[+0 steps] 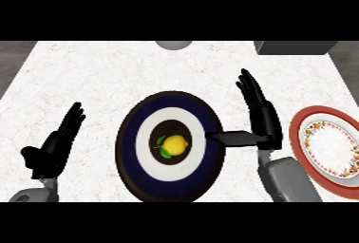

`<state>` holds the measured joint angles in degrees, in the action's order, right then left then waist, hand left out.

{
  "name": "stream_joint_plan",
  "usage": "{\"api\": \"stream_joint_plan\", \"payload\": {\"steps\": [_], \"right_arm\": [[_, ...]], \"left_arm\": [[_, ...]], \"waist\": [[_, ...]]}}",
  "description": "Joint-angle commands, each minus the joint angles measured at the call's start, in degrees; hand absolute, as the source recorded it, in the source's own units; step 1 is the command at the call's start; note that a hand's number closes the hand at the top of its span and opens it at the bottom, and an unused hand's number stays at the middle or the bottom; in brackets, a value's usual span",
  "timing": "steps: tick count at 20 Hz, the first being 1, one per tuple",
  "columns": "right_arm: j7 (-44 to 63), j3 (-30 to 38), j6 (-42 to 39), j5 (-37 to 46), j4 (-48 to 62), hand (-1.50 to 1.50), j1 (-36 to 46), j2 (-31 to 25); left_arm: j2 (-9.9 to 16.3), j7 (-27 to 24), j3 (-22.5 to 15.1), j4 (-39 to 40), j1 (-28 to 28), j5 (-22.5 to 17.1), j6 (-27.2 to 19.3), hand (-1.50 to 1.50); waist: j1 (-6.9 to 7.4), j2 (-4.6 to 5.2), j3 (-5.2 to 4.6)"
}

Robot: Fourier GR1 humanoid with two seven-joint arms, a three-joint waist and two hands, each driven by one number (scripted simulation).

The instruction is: Pick the lemon from the plate and place it in the plate

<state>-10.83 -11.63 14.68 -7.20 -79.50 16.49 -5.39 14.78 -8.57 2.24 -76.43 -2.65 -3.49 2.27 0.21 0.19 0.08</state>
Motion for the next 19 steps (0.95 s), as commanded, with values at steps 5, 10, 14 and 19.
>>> {"api": "stream_joint_plan", "payload": {"steps": [5, 10, 14, 19], "right_arm": [[-19.56, 10.84, -20.31, -7.96, 15.69, -1.5, -2.13, -9.26], [-30.67, 11.97, -25.89, -3.99, 29.23, -1.5, 1.71, -10.46], [-36.71, 14.28, -28.58, -1.0, 41.03, -1.5, 6.38, -12.2], [-46.63, 16.74, -30.27, 1.72, 52.42, -1.5, 10.06, -13.71]], "left_arm": [[-0.79, 1.32, -0.56, -3.35, 2.31, 0.43, 0.57, 0.0], [1.11, 5.76, 0.73, -6.88, 1.33, -0.31, 2.26, 0.0], [-1.05, 4.5, 0.92, -2.52, -1.67, 1.73, 0.61, 0.0], [-3.01, 3.58, 0.56, -2.19, -1.14, 3.23, -0.46, 0.0]], "waist": [[0.23, -0.07, -0.03], [0.45, -0.11, -0.02], [0.29, -0.07, -0.04], [0.41, 0.01, -0.02]]}}
